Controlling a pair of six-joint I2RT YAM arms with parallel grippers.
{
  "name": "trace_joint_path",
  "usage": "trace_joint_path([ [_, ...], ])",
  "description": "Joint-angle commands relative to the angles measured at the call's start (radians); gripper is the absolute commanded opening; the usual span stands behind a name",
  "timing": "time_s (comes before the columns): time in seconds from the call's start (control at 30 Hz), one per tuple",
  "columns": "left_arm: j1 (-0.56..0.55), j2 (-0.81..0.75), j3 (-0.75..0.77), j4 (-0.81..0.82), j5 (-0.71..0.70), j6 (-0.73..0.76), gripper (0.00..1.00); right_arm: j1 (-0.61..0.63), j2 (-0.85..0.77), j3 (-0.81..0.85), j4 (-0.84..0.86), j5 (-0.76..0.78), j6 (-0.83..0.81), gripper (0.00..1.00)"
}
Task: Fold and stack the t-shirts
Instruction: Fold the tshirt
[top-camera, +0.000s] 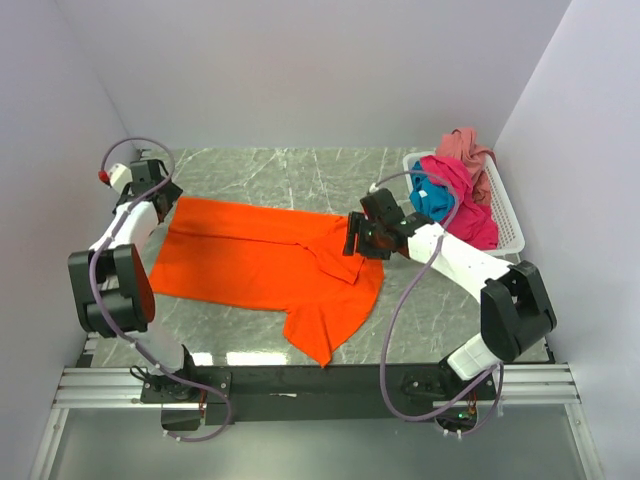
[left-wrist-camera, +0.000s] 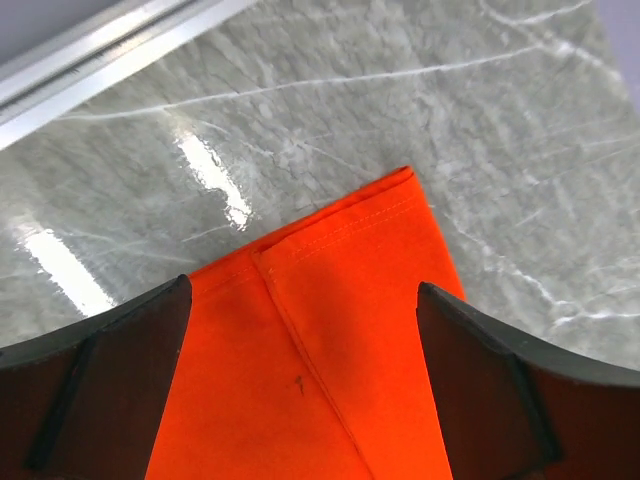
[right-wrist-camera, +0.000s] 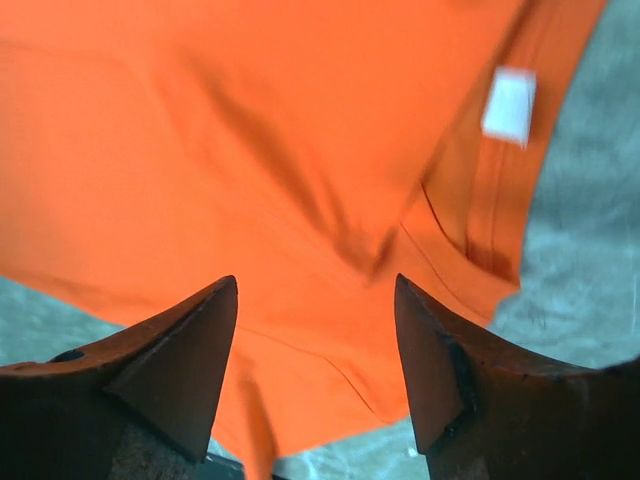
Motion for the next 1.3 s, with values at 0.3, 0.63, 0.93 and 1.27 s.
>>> trace_joint_path([
  [0.3, -0.002, 0.153, 0.146, 0.046, 0.335, 0.035, 0.99, -0.083, 0.301, 0.308, 0.116, -0.006, -0.050, 0.73],
  [0.63, -0.010, 0.320, 0.206, 0.068, 0.395, 0.001, 0.99, -0.148, 0.575, 0.484, -0.005, -0.068, -0.064, 0.73],
  [0.93, -0.011, 0.432, 0.284, 0.081, 0.394, -0.037, 0.99, -0.243, 0.805, 0.771, -0.148, -0.112, -0.108, 0.73],
  [1.27, -0.019, 0.490, 0.596, -0.073, 0.391, -0.033, 0.99, -0.283, 0.902, 1.201, -0.221, -0.175, -0.240, 0.73],
])
